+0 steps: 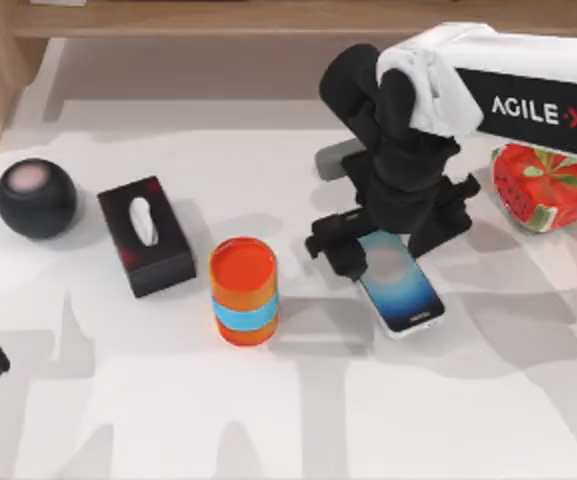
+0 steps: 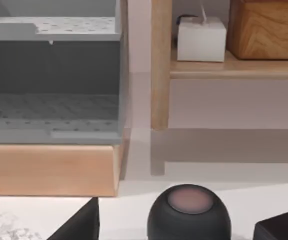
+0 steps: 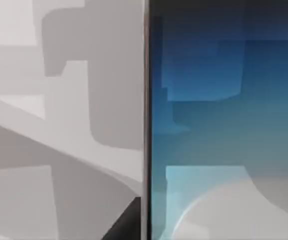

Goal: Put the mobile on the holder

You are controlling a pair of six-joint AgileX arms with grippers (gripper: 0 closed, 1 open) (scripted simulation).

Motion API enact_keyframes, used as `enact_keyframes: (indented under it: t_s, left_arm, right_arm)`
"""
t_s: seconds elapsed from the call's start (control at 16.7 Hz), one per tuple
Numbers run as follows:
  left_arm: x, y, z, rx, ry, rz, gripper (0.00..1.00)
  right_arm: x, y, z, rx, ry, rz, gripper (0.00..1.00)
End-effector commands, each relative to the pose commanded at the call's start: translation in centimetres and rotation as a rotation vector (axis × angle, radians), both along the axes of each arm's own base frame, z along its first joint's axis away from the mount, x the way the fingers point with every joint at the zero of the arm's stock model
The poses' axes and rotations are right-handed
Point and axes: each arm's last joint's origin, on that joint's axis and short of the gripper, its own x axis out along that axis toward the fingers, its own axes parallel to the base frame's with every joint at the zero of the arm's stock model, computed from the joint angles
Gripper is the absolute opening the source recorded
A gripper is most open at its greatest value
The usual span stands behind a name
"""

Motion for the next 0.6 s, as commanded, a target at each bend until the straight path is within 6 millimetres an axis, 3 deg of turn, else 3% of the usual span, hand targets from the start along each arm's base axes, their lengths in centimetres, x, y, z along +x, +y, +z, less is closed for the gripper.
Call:
enact_keyframes:
  t_s: [0.36,0.6]
  left_arm:
    - [0.0,0.0,0.0,0.0,0.0,0.0,1.0]
    - [0.0,0.0,0.0,0.0,0.0,0.0,1.0]
  right_arm:
    - [0.1,-0.1,0.3,0.008,-0.007,-0.004,0.0]
    - [1.1,-1.9,5.1,0.13,-0.148,-0.043,0.0]
